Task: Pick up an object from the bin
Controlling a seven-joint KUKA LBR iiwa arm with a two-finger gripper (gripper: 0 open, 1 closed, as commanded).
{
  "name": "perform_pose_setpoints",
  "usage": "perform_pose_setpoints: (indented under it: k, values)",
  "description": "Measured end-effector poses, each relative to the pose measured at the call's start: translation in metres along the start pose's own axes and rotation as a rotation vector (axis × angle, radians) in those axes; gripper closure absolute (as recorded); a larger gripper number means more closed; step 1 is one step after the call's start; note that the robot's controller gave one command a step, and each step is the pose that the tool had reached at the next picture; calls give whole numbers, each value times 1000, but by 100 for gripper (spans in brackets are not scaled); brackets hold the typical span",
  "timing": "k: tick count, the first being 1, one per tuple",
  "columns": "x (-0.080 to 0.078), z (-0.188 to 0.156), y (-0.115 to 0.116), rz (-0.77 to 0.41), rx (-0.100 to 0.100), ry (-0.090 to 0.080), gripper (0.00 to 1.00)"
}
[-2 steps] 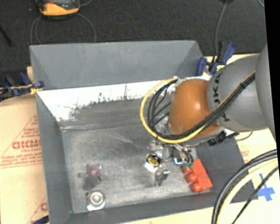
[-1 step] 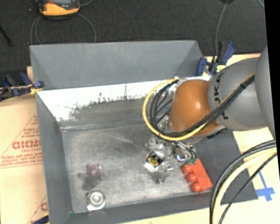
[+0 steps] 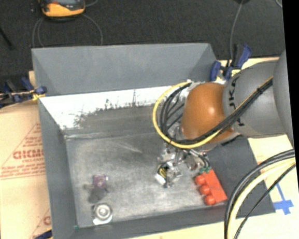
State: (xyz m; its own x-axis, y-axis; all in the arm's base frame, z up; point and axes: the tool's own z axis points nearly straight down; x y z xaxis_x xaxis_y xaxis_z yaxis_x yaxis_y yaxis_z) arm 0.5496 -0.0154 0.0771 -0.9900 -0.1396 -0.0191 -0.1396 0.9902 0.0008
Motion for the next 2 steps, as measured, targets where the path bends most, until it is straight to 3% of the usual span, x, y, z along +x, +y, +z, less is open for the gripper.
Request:
perform_pose_setpoints:
  k: [1, 2]
  values:
    - [0, -156, -1, -101, 3, 8, 100]
    - [1, -151, -1, -99, 0, 15, 0]
